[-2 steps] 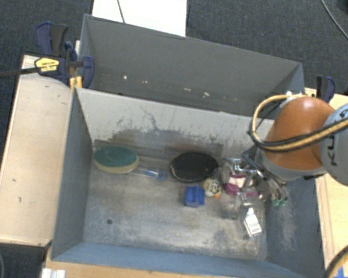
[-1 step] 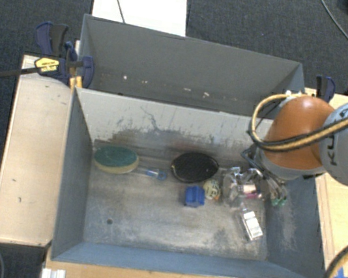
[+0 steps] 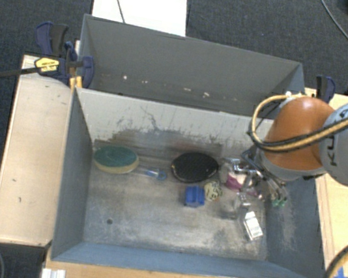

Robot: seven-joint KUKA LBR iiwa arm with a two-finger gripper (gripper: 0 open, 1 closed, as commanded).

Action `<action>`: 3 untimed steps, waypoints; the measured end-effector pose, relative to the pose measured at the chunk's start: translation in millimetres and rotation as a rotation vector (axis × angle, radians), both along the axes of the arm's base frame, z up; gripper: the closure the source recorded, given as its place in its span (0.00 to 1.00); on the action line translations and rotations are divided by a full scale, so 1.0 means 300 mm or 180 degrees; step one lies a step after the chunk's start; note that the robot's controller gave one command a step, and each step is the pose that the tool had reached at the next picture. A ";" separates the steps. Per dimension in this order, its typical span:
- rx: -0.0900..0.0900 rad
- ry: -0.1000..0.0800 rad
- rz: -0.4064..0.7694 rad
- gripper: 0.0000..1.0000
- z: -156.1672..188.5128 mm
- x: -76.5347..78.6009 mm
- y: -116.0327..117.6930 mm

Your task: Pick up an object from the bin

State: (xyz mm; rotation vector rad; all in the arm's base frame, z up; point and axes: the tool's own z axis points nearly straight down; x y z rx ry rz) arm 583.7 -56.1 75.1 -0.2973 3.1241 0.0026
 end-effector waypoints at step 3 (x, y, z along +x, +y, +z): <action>-0.0004 0.0004 -0.0475 0.00 -0.015 -0.023 0.251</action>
Offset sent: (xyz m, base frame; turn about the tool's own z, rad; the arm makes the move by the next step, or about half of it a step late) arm -0.0077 0.0750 -0.0051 0.1537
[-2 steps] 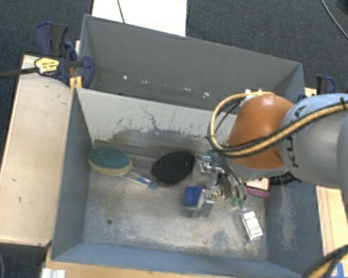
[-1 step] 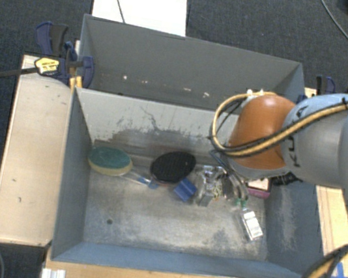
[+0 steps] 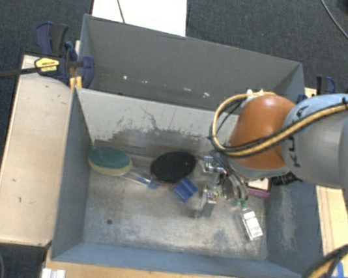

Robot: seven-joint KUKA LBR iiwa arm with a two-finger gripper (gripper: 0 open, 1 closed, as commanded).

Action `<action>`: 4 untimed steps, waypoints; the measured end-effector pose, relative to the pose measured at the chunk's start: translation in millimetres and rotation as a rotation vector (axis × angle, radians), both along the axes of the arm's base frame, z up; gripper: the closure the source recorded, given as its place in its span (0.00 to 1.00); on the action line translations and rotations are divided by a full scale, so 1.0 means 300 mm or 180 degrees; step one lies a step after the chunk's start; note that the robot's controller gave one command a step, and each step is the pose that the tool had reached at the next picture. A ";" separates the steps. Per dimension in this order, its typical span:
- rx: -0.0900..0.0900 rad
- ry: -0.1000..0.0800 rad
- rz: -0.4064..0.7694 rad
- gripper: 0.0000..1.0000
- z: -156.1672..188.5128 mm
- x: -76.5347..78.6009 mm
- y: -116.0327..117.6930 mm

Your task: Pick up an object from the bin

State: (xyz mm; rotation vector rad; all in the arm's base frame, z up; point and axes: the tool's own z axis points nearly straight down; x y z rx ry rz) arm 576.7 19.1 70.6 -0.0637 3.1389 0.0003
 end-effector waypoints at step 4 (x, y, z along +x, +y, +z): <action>0.0007 -0.0036 -0.0481 1.00 0.673 0.061 0.082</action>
Offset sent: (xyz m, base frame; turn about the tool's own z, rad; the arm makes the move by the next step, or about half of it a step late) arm -0.0176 0.0270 -0.0004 0.1817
